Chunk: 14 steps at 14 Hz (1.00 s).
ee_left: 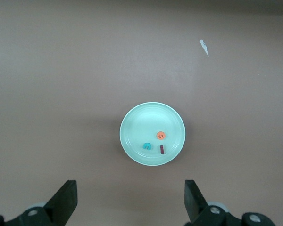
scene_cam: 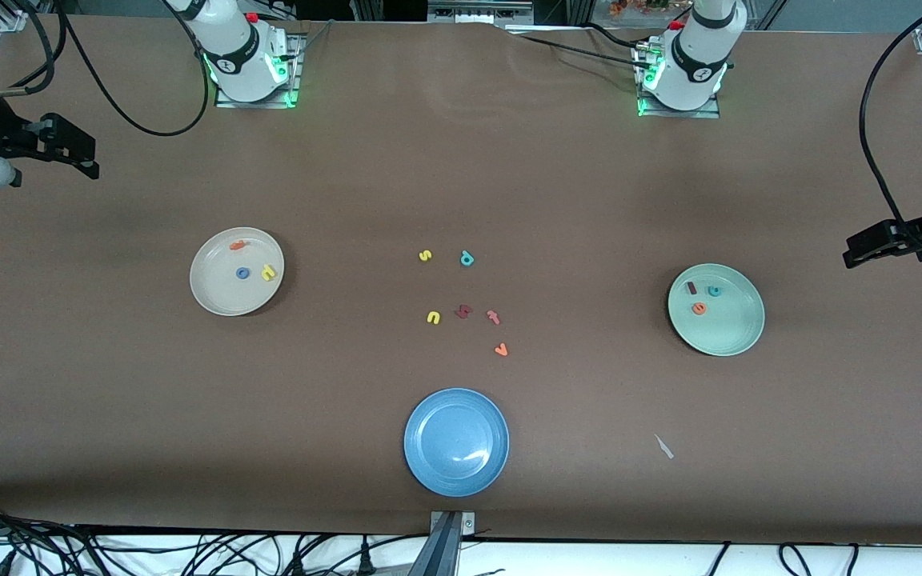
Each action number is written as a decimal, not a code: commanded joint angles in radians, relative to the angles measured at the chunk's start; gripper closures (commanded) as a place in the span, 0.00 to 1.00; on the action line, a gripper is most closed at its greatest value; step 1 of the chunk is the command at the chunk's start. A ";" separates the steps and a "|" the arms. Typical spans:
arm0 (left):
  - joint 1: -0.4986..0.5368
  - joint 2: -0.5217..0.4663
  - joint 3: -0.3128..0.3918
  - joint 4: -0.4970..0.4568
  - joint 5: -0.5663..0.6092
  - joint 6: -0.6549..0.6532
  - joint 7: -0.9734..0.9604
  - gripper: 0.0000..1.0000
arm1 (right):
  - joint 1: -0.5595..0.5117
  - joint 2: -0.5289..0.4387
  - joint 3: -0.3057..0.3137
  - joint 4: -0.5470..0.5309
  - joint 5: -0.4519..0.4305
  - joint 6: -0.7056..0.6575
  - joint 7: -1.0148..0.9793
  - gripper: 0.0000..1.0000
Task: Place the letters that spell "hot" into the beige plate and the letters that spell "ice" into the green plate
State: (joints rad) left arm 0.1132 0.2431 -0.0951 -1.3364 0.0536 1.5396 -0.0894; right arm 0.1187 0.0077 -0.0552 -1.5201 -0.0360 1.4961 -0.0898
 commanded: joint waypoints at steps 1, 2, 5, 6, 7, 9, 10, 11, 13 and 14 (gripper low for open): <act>0.002 0.005 0.002 -0.007 -0.008 -0.001 0.007 0.00 | -0.005 0.012 0.000 0.032 0.037 -0.028 -0.001 0.00; 0.002 0.007 0.002 -0.007 -0.008 -0.001 0.007 0.00 | -0.005 0.012 0.000 0.032 0.038 -0.030 0.010 0.00; 0.002 0.007 0.003 -0.003 -0.011 -0.001 0.008 0.00 | -0.007 0.012 -0.002 0.032 0.038 -0.056 0.031 0.00; 0.005 0.007 0.006 -0.004 -0.011 -0.001 0.016 0.00 | -0.007 0.012 -0.003 0.032 0.038 -0.066 0.033 0.00; 0.012 0.007 0.006 -0.010 -0.009 -0.003 0.017 0.00 | -0.007 0.012 -0.003 0.032 0.038 -0.082 0.031 0.00; 0.013 0.007 0.006 -0.010 -0.008 -0.003 0.017 0.00 | -0.008 0.012 -0.003 0.032 0.034 -0.088 0.025 0.00; 0.014 0.007 0.005 -0.010 -0.008 -0.003 0.022 0.00 | -0.005 0.011 0.001 0.032 0.025 -0.083 0.036 0.00; 0.013 0.007 0.005 -0.010 -0.011 -0.004 0.034 0.00 | -0.007 0.014 -0.002 0.034 0.019 -0.074 0.036 0.00; 0.016 0.007 0.005 -0.010 -0.017 -0.004 0.062 0.00 | -0.019 0.015 -0.027 0.053 0.022 -0.059 0.042 0.00; 0.017 0.007 0.005 -0.010 -0.021 -0.004 0.069 0.00 | -0.022 0.015 -0.041 0.055 0.030 -0.059 0.039 0.00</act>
State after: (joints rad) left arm 0.1261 0.2579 -0.0934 -1.3392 0.0536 1.5396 -0.0624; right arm 0.1153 0.0090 -0.0750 -1.5065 -0.0190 1.4454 -0.0534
